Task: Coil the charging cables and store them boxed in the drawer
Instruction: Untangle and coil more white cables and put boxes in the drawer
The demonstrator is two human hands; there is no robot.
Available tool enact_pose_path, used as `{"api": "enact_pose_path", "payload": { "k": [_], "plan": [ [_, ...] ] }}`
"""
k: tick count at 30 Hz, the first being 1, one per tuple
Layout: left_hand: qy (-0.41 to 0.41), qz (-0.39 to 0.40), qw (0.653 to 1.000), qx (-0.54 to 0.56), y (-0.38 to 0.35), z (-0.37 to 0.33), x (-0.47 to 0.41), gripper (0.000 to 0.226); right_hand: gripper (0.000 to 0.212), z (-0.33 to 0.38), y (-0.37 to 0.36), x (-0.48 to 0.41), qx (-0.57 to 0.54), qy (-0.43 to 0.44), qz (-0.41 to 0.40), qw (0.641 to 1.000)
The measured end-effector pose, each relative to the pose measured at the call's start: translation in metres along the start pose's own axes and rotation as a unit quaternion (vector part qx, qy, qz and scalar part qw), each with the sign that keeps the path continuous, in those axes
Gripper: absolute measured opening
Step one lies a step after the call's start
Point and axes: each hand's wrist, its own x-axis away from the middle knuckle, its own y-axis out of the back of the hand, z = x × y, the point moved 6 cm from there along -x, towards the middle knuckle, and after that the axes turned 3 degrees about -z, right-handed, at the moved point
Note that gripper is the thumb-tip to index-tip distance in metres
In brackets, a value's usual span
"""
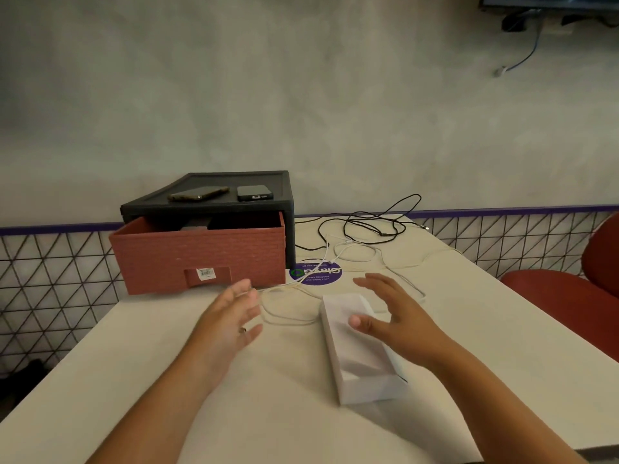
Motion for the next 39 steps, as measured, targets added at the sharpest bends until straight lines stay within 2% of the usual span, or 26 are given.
{"api": "enact_pose_path", "payload": {
  "k": [3,6,9,11,13,15,17,19,22,25,29,33,39],
  "plan": [
    [0.023,-0.045,0.996,0.069,0.023,-0.01,-0.031,0.019,0.075,0.014,-0.007,-0.034,0.023,0.032,0.005,0.999],
    [0.017,-0.084,0.995,0.054,0.043,-0.013,-0.061,0.028,0.062,0.022,-0.021,-0.072,0.058,0.056,0.027,0.996],
    [-0.062,-0.126,0.983,-0.121,0.057,-0.02,-0.089,0.032,0.055,0.024,-0.037,-0.112,0.111,0.072,0.043,0.99],
    [-0.118,-0.156,0.946,-0.257,0.065,-0.022,-0.106,0.027,0.052,0.023,-0.046,-0.136,0.137,0.072,0.044,0.987],
    [-0.113,-0.192,0.936,-0.272,0.077,-0.018,-0.127,0.019,0.05,0.021,-0.057,-0.166,0.147,0.078,0.032,0.985],
    [-0.032,-0.216,0.965,-0.142,0.084,-0.006,-0.137,0.013,0.049,0.02,-0.064,-0.191,0.143,0.077,0.01,0.987],
    [0.057,-0.209,0.976,0.026,0.083,0.011,-0.144,0.013,0.049,0.021,-0.069,-0.215,0.131,0.072,-0.019,0.989],
    [0.113,-0.179,0.967,0.144,0.076,0.018,-0.148,0.022,0.049,0.022,-0.074,-0.235,0.126,0.073,-0.048,0.988],
    [0.117,-0.15,0.942,0.276,0.069,0.014,-0.153,0.04,0.048,0.021,-0.077,-0.258,0.118,0.075,-0.077,0.987],
    [0.102,-0.176,0.929,0.308,0.068,0.01,-0.158,0.058,0.045,0.018,-0.079,-0.272,0.119,0.069,-0.109,0.984],
    [0.092,-0.191,0.92,0.329,0.064,0.01,-0.159,0.039,0.038,0.017,-0.077,-0.278,0.095,0.029,-0.146,0.984],
    [0.082,-0.202,0.92,0.325,0.07,0.009,-0.148,0.044,0.036,0.014,-0.076,-0.282,0.06,0.0,-0.134,0.989],
    [0.058,-0.188,0.925,0.326,0.078,0.006,-0.11,0.029,0.035,0.016,-0.075,-0.28,0.031,-0.015,-0.13,0.991]
  ]
}}
